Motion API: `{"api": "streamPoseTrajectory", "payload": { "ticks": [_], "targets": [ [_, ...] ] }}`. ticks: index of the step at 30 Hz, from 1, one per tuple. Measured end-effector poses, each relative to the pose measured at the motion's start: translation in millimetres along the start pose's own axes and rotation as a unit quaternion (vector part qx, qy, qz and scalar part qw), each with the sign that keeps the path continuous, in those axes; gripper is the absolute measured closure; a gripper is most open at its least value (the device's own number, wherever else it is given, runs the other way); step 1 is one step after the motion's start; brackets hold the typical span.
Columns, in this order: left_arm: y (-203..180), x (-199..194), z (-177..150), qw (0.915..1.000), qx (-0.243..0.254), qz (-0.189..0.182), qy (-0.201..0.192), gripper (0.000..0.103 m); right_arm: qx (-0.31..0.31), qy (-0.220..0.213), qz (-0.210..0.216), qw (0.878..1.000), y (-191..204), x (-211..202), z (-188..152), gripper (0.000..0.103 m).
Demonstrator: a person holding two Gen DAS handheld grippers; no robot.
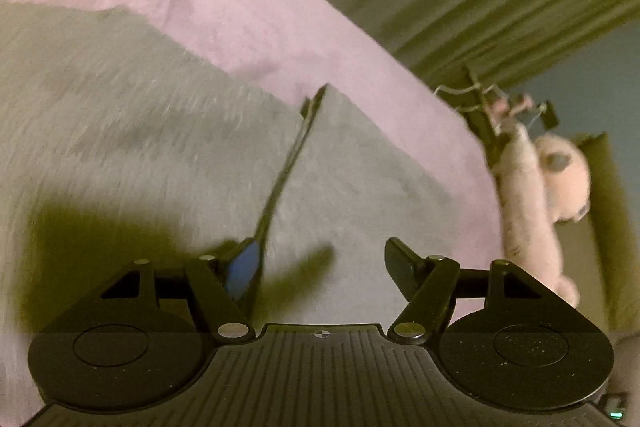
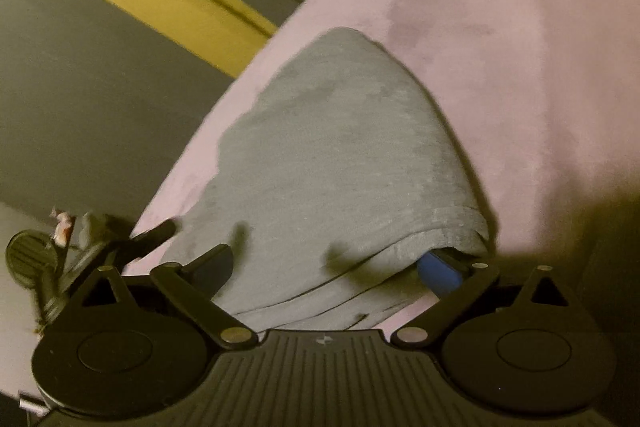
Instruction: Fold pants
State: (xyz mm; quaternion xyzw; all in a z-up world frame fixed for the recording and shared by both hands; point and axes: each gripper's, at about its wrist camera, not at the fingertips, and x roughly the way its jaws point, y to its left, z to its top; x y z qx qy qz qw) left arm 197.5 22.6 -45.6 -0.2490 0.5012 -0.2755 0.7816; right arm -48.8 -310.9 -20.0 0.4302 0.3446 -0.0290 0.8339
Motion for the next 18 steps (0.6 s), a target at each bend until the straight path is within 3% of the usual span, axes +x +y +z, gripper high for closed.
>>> {"api": "streamPoseTrajectory", "payload": {
  "ticks": [5, 9, 11, 12, 14, 15, 16, 17, 18],
  "targets": [
    [-4, 44, 19, 0.9984, 0.017, -0.018, 0.05, 0.025, -0.038, 0.004, 0.013, 0.999, 4, -8, 5, 0.004],
    [-9, 67, 26, 0.997, 0.031, -0.037, 0.061, 0.015, -0.003, 0.024, 0.008, 1.0, -12, 8, 7, 0.004],
    [-16, 75, 30, 0.9964, 0.035, -0.048, 0.061, 0.015, 0.009, 0.027, 0.002, 1.0, -19, 13, 5, 0.004],
    [-21, 76, 30, 0.9961, 0.038, -0.054, 0.058, 0.017, 0.015, 0.026, 0.003, 1.0, -21, 14, 4, 0.004],
    [-25, 79, 26, 0.9926, 0.04, -0.099, 0.058, 0.037, 0.031, 0.026, 0.014, 0.999, -25, 17, 4, 0.004],
    [-25, 82, 23, 0.9901, 0.039, -0.118, 0.066, 0.053, 0.037, 0.025, 0.024, 0.999, -25, 19, 5, 0.004],
    [-26, 85, 19, 0.989, 0.048, -0.12, 0.072, 0.056, 0.038, 0.022, 0.03, 0.999, -25, 20, 5, 0.004],
    [-27, 92, 17, 0.99, 0.069, -0.096, 0.077, 0.056, 0.037, 0.018, 0.031, 0.999, -24, 22, 7, 0.004],
    [-28, 98, 15, 0.9898, 0.093, -0.068, 0.084, 0.068, 0.036, 0.016, 0.033, 0.999, -24, 22, 6, 0.004]
  ]
}}
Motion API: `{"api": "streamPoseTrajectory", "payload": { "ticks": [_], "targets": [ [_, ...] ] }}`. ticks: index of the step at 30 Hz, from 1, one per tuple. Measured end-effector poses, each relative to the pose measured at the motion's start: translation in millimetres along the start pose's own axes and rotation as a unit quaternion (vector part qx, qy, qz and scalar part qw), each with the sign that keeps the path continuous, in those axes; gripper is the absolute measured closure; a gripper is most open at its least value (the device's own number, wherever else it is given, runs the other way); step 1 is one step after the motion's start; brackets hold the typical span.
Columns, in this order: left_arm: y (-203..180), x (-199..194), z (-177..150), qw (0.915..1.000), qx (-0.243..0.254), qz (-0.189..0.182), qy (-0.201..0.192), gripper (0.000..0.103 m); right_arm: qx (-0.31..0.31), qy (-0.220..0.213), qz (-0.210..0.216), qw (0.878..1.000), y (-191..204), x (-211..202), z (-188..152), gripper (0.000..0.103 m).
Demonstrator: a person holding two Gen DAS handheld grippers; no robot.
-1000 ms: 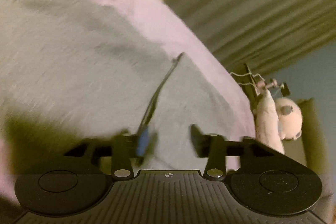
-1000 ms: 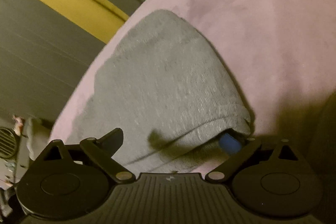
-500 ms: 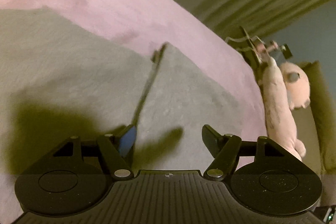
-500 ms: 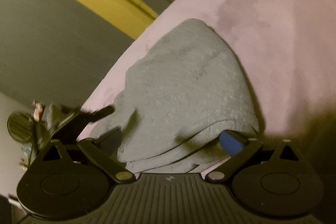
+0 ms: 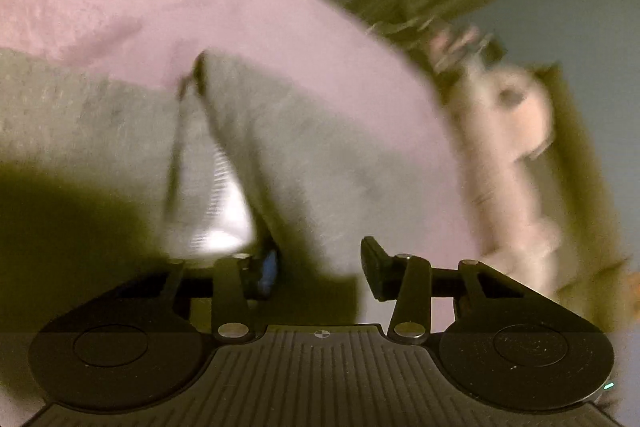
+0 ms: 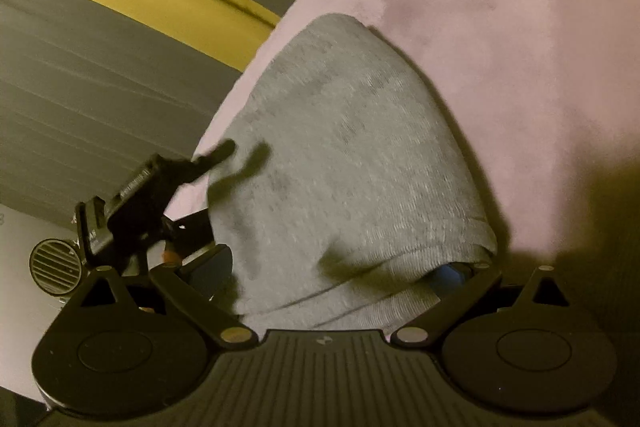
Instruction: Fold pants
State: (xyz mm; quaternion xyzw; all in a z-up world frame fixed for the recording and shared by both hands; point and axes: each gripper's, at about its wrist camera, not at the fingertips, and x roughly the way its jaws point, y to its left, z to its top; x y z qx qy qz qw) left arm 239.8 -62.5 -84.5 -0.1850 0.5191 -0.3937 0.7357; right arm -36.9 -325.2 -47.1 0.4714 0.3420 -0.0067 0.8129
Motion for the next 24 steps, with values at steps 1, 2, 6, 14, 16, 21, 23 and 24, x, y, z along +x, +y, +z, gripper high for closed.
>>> {"api": "streamPoseTrajectory", "payload": {
  "ticks": [1, 2, 6, 14, 16, 21, 23, 24],
  "targets": [
    [2, 3, 0, 0.9999, 0.009, 0.012, 0.002, 0.07, 0.0, 0.001, 0.001, 1.0, -1, 2, 1, 0.004],
    [6, 4, 1, 0.9999, -0.012, 0.001, 0.0, 0.07, 0.004, 0.003, -0.001, 1.0, -3, 1, -1, 0.004],
    [7, 8, 3, 0.9968, -0.076, -0.023, -0.008, 0.092, 0.013, -0.002, -0.004, 1.0, -7, 2, -3, 0.004],
    [7, -21, -21, 0.9923, -0.115, 0.017, -0.044, 0.095, 0.073, -0.051, -0.005, 0.996, -22, -4, -5, 0.031],
    [7, -29, -28, 0.9909, -0.121, 0.022, -0.054, 0.095, 0.1, -0.054, 0.01, 0.993, -29, -8, -4, 0.031],
    [12, -67, -37, 0.9847, -0.132, 0.057, -0.099, 0.095, 0.047, -0.055, 0.003, 0.997, -9, -11, -11, 0.029],
    [13, -79, -41, 0.9823, -0.127, 0.066, -0.121, 0.095, 0.028, -0.058, 0.004, 0.998, -2, -13, -13, 0.029],
    [15, -80, -43, 0.9812, -0.135, 0.066, -0.121, 0.094, 0.022, -0.059, 0.002, 0.998, 0, -12, -13, 0.029]
  ]
}}
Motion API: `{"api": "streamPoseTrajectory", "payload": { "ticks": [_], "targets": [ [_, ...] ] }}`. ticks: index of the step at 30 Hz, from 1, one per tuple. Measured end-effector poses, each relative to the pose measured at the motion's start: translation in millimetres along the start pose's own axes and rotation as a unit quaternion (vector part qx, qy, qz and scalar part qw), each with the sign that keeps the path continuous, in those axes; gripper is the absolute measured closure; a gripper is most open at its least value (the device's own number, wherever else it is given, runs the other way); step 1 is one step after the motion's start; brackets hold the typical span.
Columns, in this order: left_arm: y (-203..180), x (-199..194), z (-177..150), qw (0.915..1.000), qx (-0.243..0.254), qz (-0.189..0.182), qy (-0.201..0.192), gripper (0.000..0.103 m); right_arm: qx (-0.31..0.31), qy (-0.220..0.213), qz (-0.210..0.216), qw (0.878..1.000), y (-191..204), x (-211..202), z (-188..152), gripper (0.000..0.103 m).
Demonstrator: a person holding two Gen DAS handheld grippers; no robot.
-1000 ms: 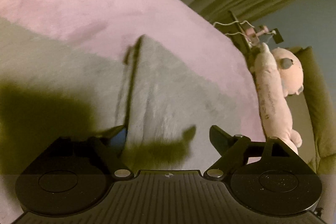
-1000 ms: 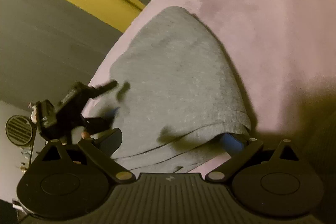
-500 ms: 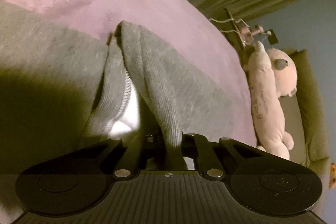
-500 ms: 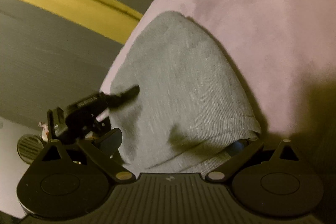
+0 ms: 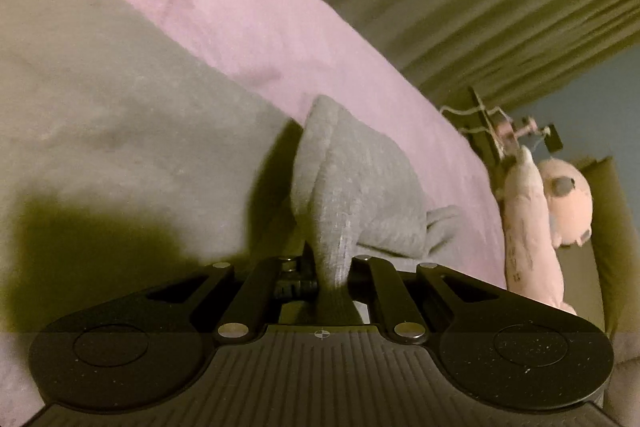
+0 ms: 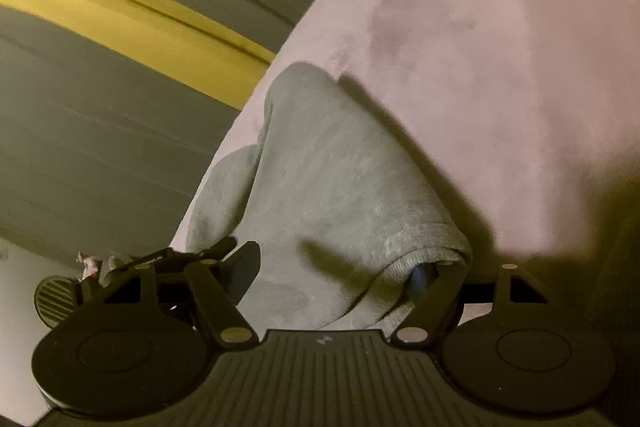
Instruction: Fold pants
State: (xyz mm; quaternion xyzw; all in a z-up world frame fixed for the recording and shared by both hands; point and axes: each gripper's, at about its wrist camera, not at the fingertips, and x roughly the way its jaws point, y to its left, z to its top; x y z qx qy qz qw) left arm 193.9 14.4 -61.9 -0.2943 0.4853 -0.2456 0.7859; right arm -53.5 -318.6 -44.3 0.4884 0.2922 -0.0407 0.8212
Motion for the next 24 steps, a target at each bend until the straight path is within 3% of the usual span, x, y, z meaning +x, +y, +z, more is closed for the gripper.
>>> {"api": "streamPoseTrajectory", "payload": {
  "ticks": [2, 3, 5, 7, 10, 13, 15, 18, 21, 23, 24],
  "targets": [
    [4, 0, -5, 0.9999, -0.008, 0.004, 0.006, 0.077, -0.01, 0.007, -0.022, 1.0, 0, 0, 0, 0.029],
    [6, -3, -7, 0.9998, -0.011, 0.013, 0.004, 0.058, -0.009, 0.014, -0.034, 0.999, -1, 2, 0, 0.029],
    [8, -14, -12, 0.9995, -0.021, 0.018, -0.016, 0.048, -0.001, 0.02, -0.041, 0.999, -3, 4, 1, 0.026],
    [13, -32, -14, 0.9981, -0.055, -0.008, -0.029, 0.03, 0.002, 0.027, -0.048, 0.998, -2, -1, 3, 0.019],
    [13, -51, -26, 0.9974, -0.057, -0.009, -0.044, 0.015, 0.0, 0.035, -0.018, 0.999, 2, -18, 8, 0.016],
    [6, -40, -43, 0.999, -0.029, 0.034, -0.007, 0.015, -0.029, 0.053, 0.005, 0.998, 11, -35, 11, 0.016],
    [4, -26, -54, 0.9988, -0.014, 0.038, 0.029, 0.016, -0.055, 0.054, 0.006, 0.997, 17, -41, 14, 0.016],
    [-7, -19, -56, 0.9983, 0.028, 0.037, 0.035, 0.016, -0.074, 0.049, 0.002, 0.996, 25, -44, 20, 0.015],
    [-4, -14, -52, 0.9989, 0.01, 0.0, 0.045, 0.027, -0.072, 0.032, -0.01, 0.997, 23, -49, 20, 0.011],
    [0, -8, -50, 0.9987, 0.007, -0.005, 0.051, 0.042, -0.067, 0.034, -0.009, 0.997, 21, -44, 18, 0.011],
    [1, -4, -48, 0.9983, -0.002, -0.009, 0.058, 0.056, -0.067, 0.037, -0.004, 0.997, 21, -43, 15, 0.011]
  ]
}}
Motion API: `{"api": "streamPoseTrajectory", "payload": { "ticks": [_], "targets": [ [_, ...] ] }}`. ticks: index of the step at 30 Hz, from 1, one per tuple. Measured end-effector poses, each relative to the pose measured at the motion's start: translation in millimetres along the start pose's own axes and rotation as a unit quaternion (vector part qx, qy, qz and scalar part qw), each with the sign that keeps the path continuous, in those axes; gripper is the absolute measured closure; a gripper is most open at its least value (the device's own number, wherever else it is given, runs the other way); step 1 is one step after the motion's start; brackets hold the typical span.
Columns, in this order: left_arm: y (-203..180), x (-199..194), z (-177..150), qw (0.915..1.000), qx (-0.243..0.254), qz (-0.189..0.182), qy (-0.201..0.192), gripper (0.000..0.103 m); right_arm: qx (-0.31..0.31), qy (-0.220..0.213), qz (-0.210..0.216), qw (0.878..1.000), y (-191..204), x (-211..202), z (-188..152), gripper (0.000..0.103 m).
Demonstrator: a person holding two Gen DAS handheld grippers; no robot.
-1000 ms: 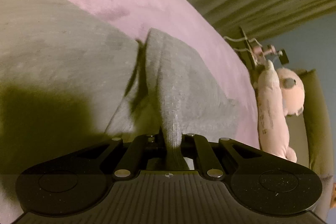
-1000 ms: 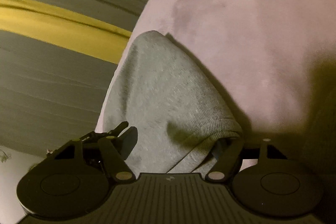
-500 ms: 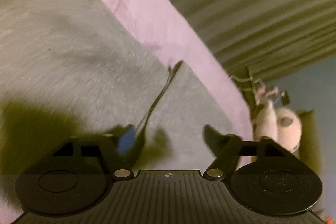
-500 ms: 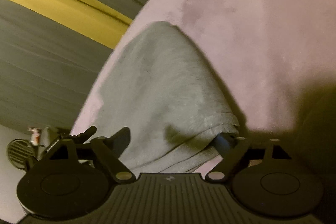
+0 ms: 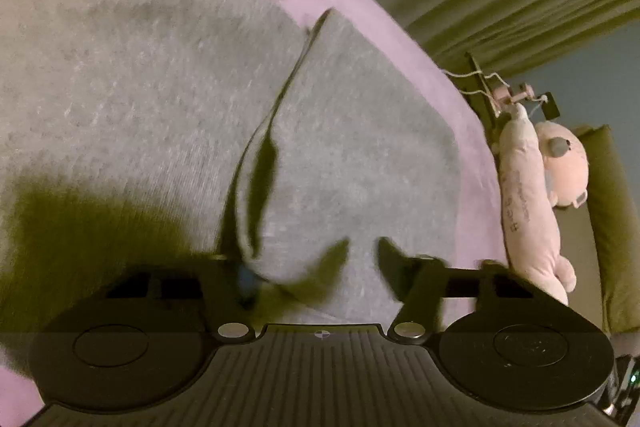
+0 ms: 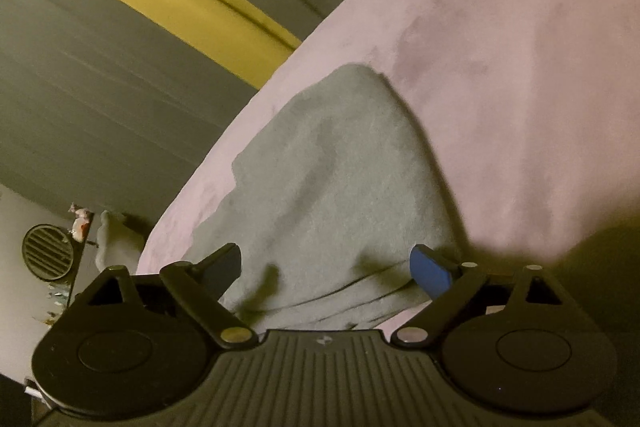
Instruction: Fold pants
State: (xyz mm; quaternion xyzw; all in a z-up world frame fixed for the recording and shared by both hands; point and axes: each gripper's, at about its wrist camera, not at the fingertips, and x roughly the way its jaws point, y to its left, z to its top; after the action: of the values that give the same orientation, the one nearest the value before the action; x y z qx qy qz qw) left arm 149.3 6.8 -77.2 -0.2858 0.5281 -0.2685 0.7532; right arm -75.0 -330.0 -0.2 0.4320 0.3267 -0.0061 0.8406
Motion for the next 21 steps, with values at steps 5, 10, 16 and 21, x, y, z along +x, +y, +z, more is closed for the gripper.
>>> {"api": "streamPoseTrajectory", "payload": {
  "ticks": [5, 10, 16, 21],
  "targets": [
    [10, 8, -4, 0.9991, -0.041, 0.002, 0.009, 0.088, -0.002, 0.004, 0.002, 1.0, 7, 11, -2, 0.011],
    [-22, -41, -35, 0.9914, 0.034, 0.061, -0.111, 0.092, 0.0, 0.016, 0.004, 1.0, 10, 24, -9, 0.011],
    [0, -24, -58, 0.9882, 0.001, 0.133, -0.076, 0.082, 0.008, 0.033, -0.018, 0.999, 2, 36, -13, 0.011],
    [4, -37, -50, 0.99, -0.057, 0.083, -0.099, 0.042, -0.002, 0.043, -0.03, 0.999, 4, 34, -10, 0.011]
  ]
}}
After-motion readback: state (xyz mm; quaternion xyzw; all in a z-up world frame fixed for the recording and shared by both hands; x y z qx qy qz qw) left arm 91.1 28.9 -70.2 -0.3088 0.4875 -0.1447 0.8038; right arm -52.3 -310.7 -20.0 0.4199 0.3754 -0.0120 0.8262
